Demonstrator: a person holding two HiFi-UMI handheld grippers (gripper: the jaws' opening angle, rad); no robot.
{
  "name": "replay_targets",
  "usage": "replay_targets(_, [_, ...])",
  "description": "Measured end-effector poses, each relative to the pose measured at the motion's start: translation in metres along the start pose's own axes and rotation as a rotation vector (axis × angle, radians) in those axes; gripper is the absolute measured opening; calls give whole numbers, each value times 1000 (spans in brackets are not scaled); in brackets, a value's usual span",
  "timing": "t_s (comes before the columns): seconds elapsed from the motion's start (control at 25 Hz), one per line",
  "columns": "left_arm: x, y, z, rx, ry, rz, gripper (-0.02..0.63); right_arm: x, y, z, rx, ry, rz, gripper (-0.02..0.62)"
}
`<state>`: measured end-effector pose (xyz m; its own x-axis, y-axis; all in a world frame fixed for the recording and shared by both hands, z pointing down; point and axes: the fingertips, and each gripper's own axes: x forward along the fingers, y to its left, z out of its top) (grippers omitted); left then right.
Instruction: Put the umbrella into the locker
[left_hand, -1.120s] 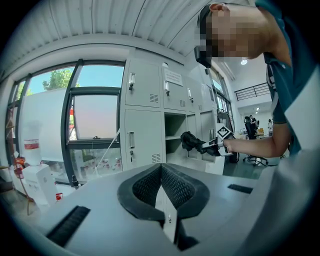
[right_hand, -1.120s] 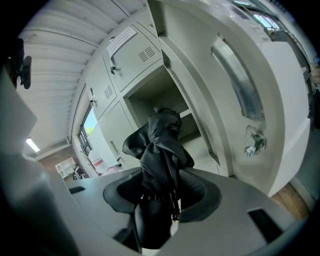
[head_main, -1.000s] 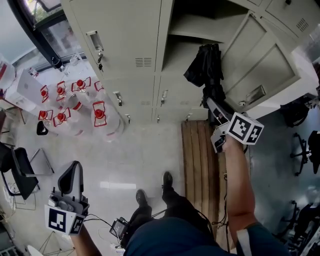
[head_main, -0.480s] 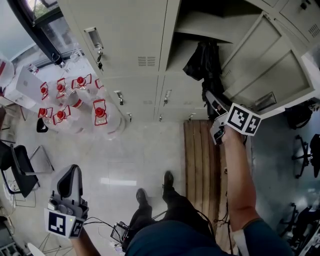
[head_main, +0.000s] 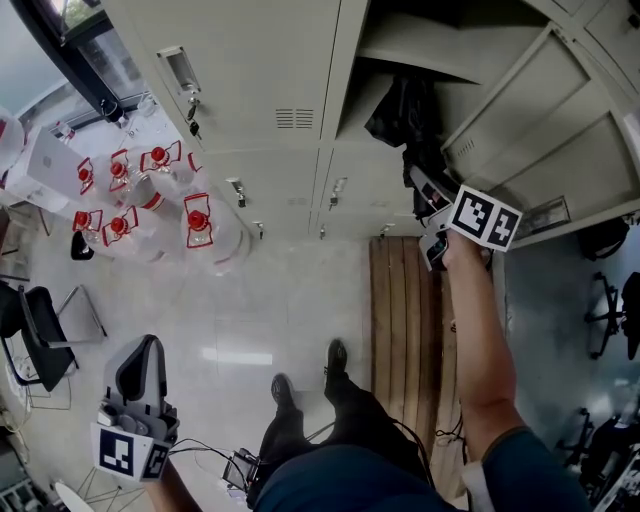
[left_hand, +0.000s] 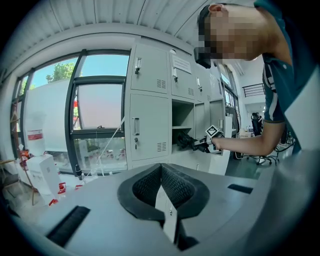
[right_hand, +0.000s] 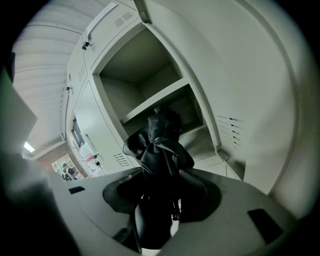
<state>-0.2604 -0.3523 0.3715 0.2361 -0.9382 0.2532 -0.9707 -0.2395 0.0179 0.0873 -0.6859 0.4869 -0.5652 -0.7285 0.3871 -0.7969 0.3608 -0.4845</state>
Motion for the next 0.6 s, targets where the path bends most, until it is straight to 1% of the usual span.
replay_targets(0.2, [9, 1, -10, -11, 25, 10, 18, 23, -10, 2, 9, 17, -2, 201])
replay_targets(0.52, [11, 9, -25, 18, 71, 59, 18, 53, -21, 3, 13, 43, -13, 201])
replay_targets(0.6, [13, 8, -26, 9, 71, 64, 18, 59, -24, 5, 21, 45, -15, 201])
